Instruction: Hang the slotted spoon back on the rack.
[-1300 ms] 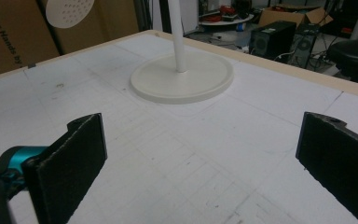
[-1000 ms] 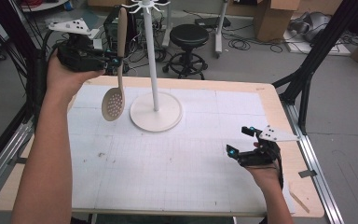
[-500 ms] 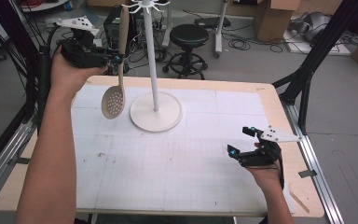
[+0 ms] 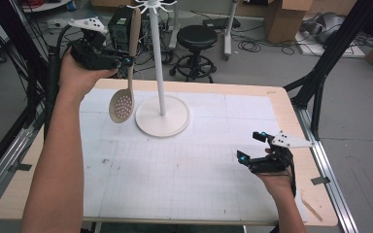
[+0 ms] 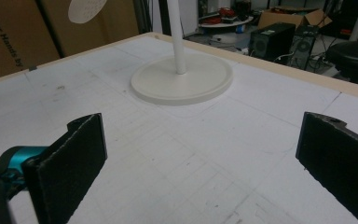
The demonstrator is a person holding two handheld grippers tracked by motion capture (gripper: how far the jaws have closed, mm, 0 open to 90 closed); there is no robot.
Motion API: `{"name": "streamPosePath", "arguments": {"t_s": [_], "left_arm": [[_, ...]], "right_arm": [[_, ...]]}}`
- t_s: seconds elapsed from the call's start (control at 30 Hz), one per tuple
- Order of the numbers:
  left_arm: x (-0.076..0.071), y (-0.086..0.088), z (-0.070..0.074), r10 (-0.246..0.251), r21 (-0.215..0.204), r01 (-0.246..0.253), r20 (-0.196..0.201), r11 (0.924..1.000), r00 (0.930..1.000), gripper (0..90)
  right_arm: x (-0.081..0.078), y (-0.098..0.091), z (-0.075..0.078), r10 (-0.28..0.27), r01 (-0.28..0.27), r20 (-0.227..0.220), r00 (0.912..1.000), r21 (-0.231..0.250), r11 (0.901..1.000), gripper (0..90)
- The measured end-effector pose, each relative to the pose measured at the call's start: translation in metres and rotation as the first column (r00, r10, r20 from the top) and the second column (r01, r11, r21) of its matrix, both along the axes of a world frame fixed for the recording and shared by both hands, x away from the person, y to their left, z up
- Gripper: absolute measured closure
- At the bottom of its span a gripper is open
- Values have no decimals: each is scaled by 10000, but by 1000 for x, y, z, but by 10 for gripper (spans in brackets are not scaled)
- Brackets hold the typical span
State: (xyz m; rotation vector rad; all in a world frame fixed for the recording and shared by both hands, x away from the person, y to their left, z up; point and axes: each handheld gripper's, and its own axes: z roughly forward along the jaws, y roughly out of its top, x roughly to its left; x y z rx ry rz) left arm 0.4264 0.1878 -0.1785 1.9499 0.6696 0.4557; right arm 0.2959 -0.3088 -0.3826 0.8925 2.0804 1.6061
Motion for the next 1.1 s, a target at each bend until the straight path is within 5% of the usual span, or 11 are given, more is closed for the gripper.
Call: {"name": "streamPosePath", "arguments": {"t_s": [1.1], "left_arm": [[11,-9,-2,811,582,-801,-149,9951,9966,753]], "right_arm": [[0,1,0,21,-21,-20,10000,-18,10000,8]]}}
